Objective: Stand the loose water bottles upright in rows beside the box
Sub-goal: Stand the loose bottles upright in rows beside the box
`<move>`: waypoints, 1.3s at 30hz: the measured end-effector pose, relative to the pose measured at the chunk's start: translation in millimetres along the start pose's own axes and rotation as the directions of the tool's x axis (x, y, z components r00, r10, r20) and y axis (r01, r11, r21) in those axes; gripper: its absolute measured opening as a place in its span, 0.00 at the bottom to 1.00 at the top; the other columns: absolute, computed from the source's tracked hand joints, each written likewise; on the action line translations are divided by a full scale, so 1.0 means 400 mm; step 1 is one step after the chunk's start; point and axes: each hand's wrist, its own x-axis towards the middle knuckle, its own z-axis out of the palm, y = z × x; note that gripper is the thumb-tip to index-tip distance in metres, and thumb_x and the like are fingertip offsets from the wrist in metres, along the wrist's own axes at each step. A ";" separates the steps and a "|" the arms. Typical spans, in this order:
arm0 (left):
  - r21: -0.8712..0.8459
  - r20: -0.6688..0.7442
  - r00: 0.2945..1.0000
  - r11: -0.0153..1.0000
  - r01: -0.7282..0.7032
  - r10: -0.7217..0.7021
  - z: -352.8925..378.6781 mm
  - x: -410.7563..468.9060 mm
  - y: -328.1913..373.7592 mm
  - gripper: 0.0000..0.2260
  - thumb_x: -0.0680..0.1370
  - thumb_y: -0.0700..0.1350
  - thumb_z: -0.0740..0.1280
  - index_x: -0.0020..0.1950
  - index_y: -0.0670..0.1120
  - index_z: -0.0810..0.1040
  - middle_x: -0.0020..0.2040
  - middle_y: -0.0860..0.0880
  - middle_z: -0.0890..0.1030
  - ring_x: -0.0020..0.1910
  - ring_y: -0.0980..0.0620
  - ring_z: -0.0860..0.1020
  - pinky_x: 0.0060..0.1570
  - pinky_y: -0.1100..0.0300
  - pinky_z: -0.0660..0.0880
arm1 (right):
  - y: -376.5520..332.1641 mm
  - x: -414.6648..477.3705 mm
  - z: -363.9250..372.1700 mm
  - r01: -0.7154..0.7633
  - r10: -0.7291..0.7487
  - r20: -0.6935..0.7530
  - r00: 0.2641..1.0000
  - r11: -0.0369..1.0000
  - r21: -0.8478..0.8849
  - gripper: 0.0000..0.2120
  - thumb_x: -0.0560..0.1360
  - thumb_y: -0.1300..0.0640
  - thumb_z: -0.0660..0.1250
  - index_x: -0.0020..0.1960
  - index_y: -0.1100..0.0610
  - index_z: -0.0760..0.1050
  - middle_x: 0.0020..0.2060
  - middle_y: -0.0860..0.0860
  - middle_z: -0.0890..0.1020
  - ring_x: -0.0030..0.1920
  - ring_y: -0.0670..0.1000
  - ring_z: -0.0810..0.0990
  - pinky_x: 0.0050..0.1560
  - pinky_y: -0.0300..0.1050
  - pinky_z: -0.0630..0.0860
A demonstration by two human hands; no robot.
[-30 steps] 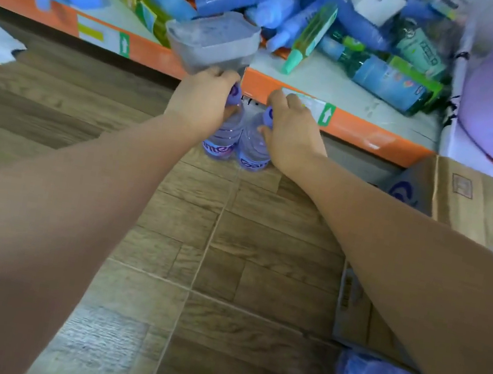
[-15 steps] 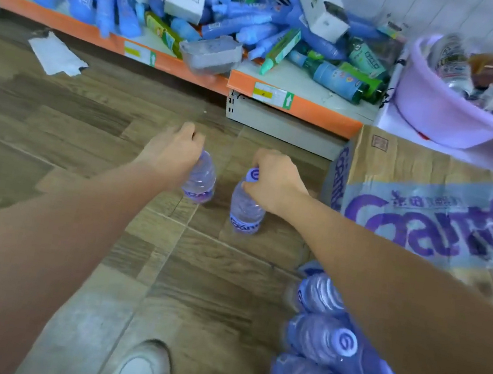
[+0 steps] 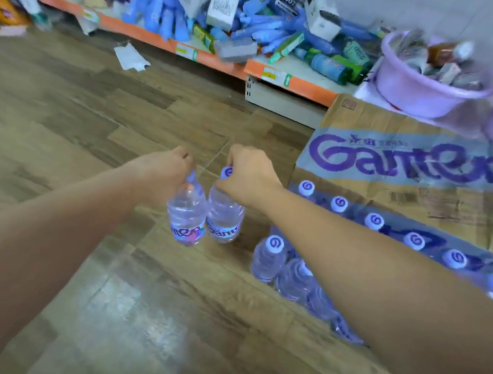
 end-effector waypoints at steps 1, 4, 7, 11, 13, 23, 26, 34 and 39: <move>-0.002 0.031 0.999 1.000 -0.024 0.024 0.014 -0.005 0.018 0.17 0.79 0.46 0.61 0.64 0.38 0.68 0.61 0.40 0.70 0.59 0.41 0.74 0.57 0.55 0.69 | 0.008 -0.025 0.012 -0.022 0.022 0.007 1.000 1.000 0.017 0.09 0.70 0.57 0.68 0.47 0.58 0.71 0.47 0.56 0.77 0.47 0.58 0.75 0.39 0.43 0.68; -0.014 0.083 0.992 0.996 -0.090 0.091 0.069 -0.008 0.060 0.17 0.78 0.45 0.63 0.64 0.39 0.69 0.61 0.41 0.70 0.58 0.42 0.75 0.54 0.57 0.69 | 0.039 -0.083 0.061 -0.044 0.044 0.042 0.998 0.999 -0.004 0.12 0.68 0.55 0.69 0.43 0.56 0.67 0.42 0.53 0.73 0.42 0.55 0.72 0.33 0.42 0.65; 0.031 0.127 0.981 0.987 -0.155 0.150 0.123 0.007 0.087 0.17 0.77 0.46 0.63 0.63 0.39 0.69 0.60 0.41 0.71 0.57 0.42 0.75 0.54 0.57 0.70 | 0.080 -0.131 0.104 -0.104 0.105 0.041 0.994 0.994 -0.028 0.12 0.68 0.55 0.69 0.42 0.56 0.67 0.42 0.53 0.73 0.42 0.56 0.72 0.29 0.42 0.64; 0.068 0.134 0.967 0.971 -0.229 0.219 0.174 0.011 0.104 0.16 0.75 0.46 0.64 0.60 0.40 0.71 0.58 0.42 0.72 0.55 0.42 0.76 0.54 0.53 0.74 | 0.097 -0.182 0.165 -0.139 0.141 0.049 0.989 0.990 -0.030 0.11 0.68 0.56 0.68 0.38 0.55 0.66 0.40 0.53 0.74 0.41 0.57 0.74 0.31 0.42 0.67; 0.075 0.121 0.962 0.964 -0.257 0.247 0.195 0.005 0.098 0.16 0.75 0.47 0.65 0.59 0.41 0.71 0.57 0.42 0.73 0.55 0.42 0.76 0.54 0.51 0.74 | 0.091 -0.198 0.184 -0.154 0.155 0.035 0.987 0.987 -0.051 0.11 0.68 0.56 0.68 0.38 0.56 0.65 0.39 0.54 0.74 0.41 0.57 0.73 0.34 0.44 0.68; 0.091 0.060 0.941 0.937 -0.338 0.333 0.245 -0.049 0.165 0.18 0.76 0.51 0.64 0.61 0.41 0.70 0.60 0.43 0.71 0.56 0.42 0.76 0.50 0.55 0.72 | 0.119 -0.313 0.182 -0.208 0.211 0.000 0.977 0.963 -0.171 0.13 0.69 0.55 0.70 0.51 0.61 0.78 0.41 0.54 0.77 0.44 0.55 0.76 0.36 0.42 0.70; 0.080 0.042 0.941 0.937 -0.339 0.337 0.247 -0.060 0.197 0.17 0.76 0.51 0.64 0.59 0.41 0.70 0.59 0.42 0.71 0.57 0.41 0.75 0.52 0.53 0.72 | 0.146 -0.358 0.169 -0.267 0.269 -0.015 0.963 0.947 -0.177 0.13 0.68 0.56 0.70 0.49 0.63 0.79 0.39 0.54 0.75 0.41 0.54 0.74 0.35 0.43 0.70; 0.026 0.012 0.936 0.936 -0.352 0.352 0.268 -0.066 0.298 0.17 0.76 0.50 0.64 0.57 0.40 0.70 0.58 0.42 0.71 0.55 0.40 0.75 0.53 0.50 0.73 | 0.210 -0.432 0.165 -0.333 0.332 -0.030 0.943 0.935 -0.121 0.09 0.69 0.57 0.70 0.45 0.59 0.72 0.39 0.52 0.74 0.41 0.53 0.72 0.28 0.39 0.63; -0.011 -0.017 0.920 0.920 -0.391 0.391 0.274 -0.066 0.335 0.17 0.76 0.49 0.63 0.60 0.40 0.69 0.60 0.42 0.71 0.56 0.41 0.75 0.54 0.52 0.72 | 0.214 -0.435 0.177 -0.361 0.357 -0.049 0.933 0.928 -0.096 0.10 0.69 0.58 0.69 0.48 0.61 0.74 0.41 0.54 0.74 0.42 0.54 0.72 0.29 0.40 0.65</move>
